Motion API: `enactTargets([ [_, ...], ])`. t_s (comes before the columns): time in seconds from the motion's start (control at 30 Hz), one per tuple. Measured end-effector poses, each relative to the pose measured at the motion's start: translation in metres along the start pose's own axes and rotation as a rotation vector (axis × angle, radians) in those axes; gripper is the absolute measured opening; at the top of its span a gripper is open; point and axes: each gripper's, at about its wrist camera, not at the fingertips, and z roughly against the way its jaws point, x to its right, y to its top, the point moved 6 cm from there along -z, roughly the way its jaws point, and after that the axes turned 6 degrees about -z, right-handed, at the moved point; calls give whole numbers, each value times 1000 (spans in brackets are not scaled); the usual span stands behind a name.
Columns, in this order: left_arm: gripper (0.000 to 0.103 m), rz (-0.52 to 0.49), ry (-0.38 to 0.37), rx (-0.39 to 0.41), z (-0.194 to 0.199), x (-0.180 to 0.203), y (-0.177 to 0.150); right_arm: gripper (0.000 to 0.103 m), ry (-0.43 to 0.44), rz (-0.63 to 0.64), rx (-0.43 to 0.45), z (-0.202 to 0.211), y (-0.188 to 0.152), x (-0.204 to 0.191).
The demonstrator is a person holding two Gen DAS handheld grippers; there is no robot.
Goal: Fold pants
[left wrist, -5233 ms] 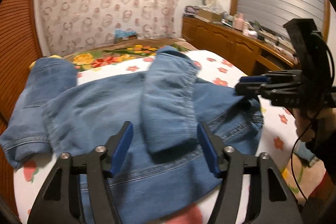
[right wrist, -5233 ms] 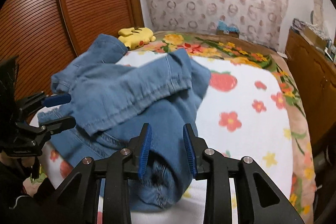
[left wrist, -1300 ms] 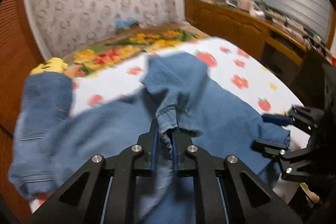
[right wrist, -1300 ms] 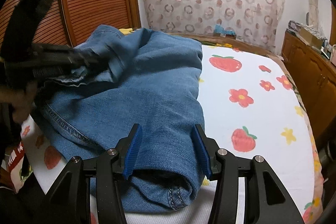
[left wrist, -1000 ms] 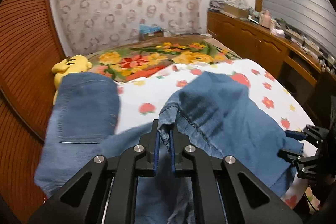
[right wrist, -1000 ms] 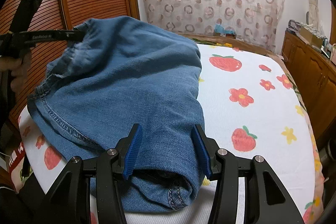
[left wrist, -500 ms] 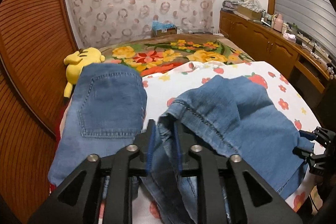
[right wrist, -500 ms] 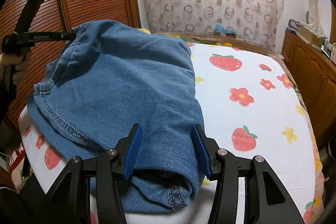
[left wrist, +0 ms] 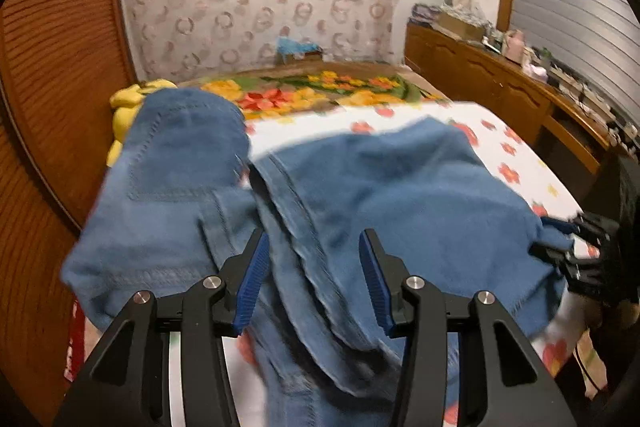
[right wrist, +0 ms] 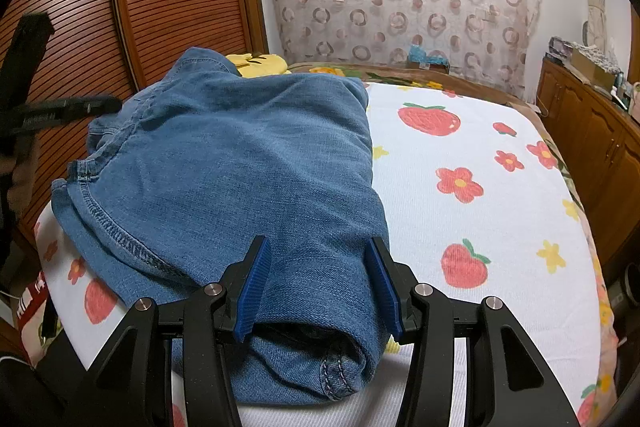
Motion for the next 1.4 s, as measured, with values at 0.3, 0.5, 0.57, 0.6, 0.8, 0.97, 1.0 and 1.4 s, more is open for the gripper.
enactTargets([
  [0.3,37,-58,-28,-53,-6,31,-40,51,0,-1,0,0,0,1],
  [0.5,2,-24,1,1,13,22,-38,51,-1,-3,-2,0,0,2],
  [0.57,0,-15,25,49,33,19,-33,51,0,-4,-1,1,0,2],
  [0.6,0,-18,41,55,40,16,-33,51,-1,-3,2,1,0,2],
  [0.8,0,23,55,44,50,-4,-40,51,-8,0,17,2,-3,0],
  [0.97,9,38,29,40,42,1,-43,51,-17,4,25,4,-3,-1],
  [1.0,12,36,26,42,42,2,-45,51,-18,6,26,5,-3,-1],
  [1.4,77,6,23,64,37,31,-41,51,-27,12,20,7,-2,-2],
])
